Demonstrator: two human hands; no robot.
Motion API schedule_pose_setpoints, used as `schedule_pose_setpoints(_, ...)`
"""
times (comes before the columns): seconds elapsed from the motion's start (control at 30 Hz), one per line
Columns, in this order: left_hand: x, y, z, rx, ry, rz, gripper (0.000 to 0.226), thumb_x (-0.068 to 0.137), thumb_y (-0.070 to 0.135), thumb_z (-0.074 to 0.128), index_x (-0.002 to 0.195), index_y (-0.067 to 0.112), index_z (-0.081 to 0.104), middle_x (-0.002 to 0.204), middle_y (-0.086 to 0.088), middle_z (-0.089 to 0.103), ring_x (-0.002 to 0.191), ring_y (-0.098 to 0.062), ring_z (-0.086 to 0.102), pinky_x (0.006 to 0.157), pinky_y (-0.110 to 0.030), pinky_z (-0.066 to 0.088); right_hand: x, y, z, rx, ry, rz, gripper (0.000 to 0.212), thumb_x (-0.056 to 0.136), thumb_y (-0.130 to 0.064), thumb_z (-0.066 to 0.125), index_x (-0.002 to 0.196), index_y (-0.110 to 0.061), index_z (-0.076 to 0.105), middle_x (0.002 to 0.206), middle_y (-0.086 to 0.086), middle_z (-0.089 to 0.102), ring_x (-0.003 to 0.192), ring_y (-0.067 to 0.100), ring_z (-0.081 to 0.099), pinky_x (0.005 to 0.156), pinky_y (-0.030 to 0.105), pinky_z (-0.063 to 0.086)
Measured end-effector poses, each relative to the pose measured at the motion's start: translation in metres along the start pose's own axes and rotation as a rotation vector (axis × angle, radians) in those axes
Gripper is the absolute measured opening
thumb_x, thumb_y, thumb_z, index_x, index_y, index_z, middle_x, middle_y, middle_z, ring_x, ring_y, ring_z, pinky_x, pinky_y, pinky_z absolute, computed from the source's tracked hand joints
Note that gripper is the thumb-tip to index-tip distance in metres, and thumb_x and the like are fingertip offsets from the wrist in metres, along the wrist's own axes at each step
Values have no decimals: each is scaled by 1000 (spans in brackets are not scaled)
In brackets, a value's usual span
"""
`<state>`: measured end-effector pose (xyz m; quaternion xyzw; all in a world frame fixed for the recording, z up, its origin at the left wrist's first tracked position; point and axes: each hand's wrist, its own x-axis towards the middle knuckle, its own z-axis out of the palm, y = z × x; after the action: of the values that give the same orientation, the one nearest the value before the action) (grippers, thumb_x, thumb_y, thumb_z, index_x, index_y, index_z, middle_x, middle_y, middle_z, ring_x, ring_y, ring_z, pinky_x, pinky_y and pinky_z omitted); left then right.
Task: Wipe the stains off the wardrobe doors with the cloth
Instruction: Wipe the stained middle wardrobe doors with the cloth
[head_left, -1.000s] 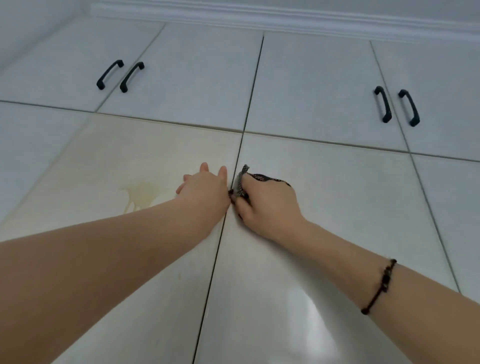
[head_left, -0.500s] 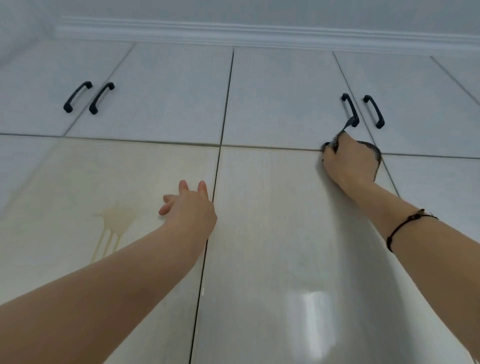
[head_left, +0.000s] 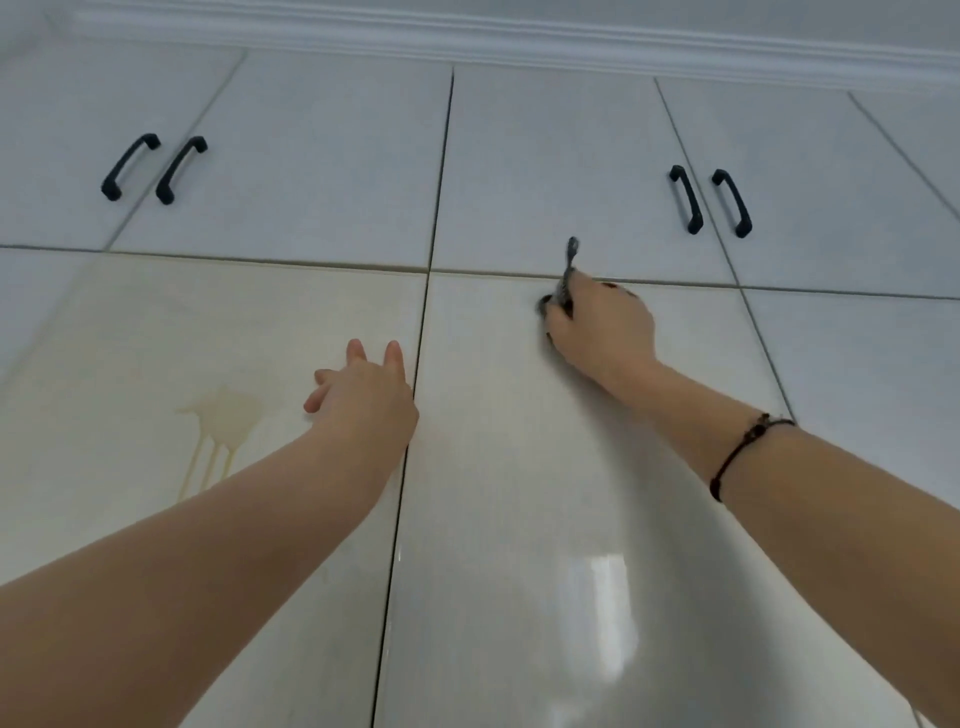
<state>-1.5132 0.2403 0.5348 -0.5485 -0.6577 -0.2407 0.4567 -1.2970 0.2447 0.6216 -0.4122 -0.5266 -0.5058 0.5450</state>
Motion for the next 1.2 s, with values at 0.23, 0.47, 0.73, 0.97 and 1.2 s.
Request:
schedule_pose_setpoints(0.23, 4, -11, 7, -146, 23, -27, 90, 90, 1, 47, 156, 3, -14, 157, -38, 0, 128, -50, 45, 96, -44, 49, 23, -26, 28, -21, 170, 160, 21, 103, -27, 39, 104, -10, 51, 75, 8, 60, 66, 31, 58, 50, 32, 27)
schedule_pose_setpoints(0.47, -15, -17, -1, 53, 109, 85, 94, 85, 15, 62, 155, -4, 2, 152, -34, 23, 126, -43, 47, 80, -39, 49, -82, -104, 25, 158, -35, -360, 19, 94, -31, 53, 86, -26, 36, 74, 1, 62, 63, 31, 58, 50, 33, 28)
schedule_pose_setpoints(0.73, -20, -12, -1, 53, 51, 32, 99, 88, 9, 64, 155, -5, -8, 158, -37, 7, 135, -45, 41, 101, -45, 46, -227, -54, -11, 249, -218, -683, 20, 95, -34, 50, 80, -23, 41, 57, -4, 45, 48, 22, 41, 40, 28, 35)
schedule_pose_setpoints(0.97, 0, -6, 10, -75, -1, -44, 100, 87, 0, 57, 155, 2, -16, 159, -35, -4, 131, -53, 44, 90, -43, 52, -119, 78, -32, -39, 170, 141, 23, 100, -35, 51, 87, -17, 57, 69, 4, 62, 63, 33, 61, 55, 32, 36)
schedule_pose_setpoints(1.2, 1, -3, 12, -30, 49, -51, 89, 92, 3, 49, 155, 0, -14, 158, -37, 0, 128, -52, 47, 89, -41, 52, -145, 29, -18, 10, 75, 190, 31, 104, -33, 41, 80, -14, 46, 53, -2, 46, 47, 23, 48, 46, 32, 36)
